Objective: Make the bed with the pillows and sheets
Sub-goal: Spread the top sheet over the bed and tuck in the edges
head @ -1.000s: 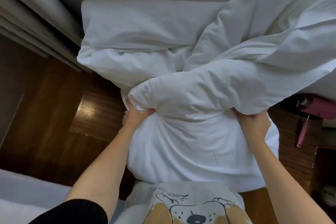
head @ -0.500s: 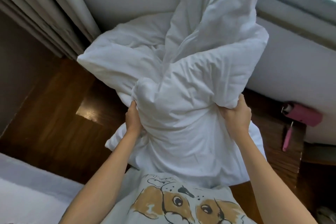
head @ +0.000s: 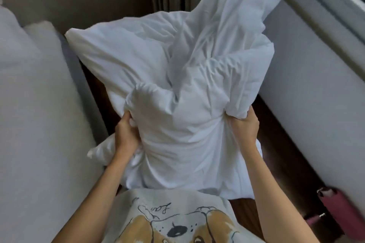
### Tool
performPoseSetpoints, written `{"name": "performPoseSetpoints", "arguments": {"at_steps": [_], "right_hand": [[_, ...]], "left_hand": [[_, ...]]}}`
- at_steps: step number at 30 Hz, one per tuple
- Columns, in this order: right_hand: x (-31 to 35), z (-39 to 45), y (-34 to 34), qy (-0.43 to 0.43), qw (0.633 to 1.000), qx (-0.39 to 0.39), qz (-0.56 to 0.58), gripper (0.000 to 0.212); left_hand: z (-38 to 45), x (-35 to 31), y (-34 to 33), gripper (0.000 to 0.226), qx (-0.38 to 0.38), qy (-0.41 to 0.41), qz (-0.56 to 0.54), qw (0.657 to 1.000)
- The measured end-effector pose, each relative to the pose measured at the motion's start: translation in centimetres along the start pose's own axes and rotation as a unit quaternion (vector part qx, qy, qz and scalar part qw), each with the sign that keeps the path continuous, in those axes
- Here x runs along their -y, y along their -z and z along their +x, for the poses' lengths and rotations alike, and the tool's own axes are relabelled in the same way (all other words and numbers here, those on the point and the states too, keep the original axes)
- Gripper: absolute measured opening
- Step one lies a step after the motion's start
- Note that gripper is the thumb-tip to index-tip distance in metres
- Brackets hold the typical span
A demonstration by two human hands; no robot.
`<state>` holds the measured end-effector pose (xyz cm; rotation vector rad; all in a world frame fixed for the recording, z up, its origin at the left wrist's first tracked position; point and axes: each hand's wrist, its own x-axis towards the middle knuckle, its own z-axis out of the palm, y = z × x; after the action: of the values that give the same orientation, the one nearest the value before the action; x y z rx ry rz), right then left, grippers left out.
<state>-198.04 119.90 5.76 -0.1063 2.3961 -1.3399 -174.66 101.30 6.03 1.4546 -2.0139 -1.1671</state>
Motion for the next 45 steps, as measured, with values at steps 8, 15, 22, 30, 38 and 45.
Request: {"name": "performPoseSetpoints", "arguments": {"at_steps": [8, 15, 22, 30, 38, 45], "right_hand": [[4.1, -4.0, -8.7, 0.107, 0.973, 0.197, -0.045, 0.033], [8.2, -11.3, -19.9, 0.19, 0.914, 0.346, -0.098, 0.039], [13.6, -21.1, -32.6, 0.269, 0.859, 0.417, -0.125, 0.024], [23.3, -35.8, -46.6, 0.365, 0.783, 0.496, -0.087, 0.04], [25.9, -54.9, -67.9, 0.47, 0.597, 0.625, -0.18, 0.058], [20.7, -57.8, -76.3, 0.499, 0.376, 0.684, -0.376, 0.061]], "left_hand": [[-8.7, 5.4, 7.7, 0.017, -0.214, 0.149, -0.05, 0.964], [-14.3, 11.3, 14.6, 0.015, -0.359, 0.245, -0.106, 0.894], [-15.1, 17.5, 23.2, 0.004, -0.463, 0.282, -0.13, 0.83], [-15.5, 19.9, 39.3, 0.028, -0.598, 0.2, -0.147, 0.763], [-21.9, 32.8, 56.2, 0.026, -0.663, 0.432, -0.056, 0.608], [-22.0, 37.3, 51.0, 0.058, -0.536, 0.609, -0.206, 0.548]]}}
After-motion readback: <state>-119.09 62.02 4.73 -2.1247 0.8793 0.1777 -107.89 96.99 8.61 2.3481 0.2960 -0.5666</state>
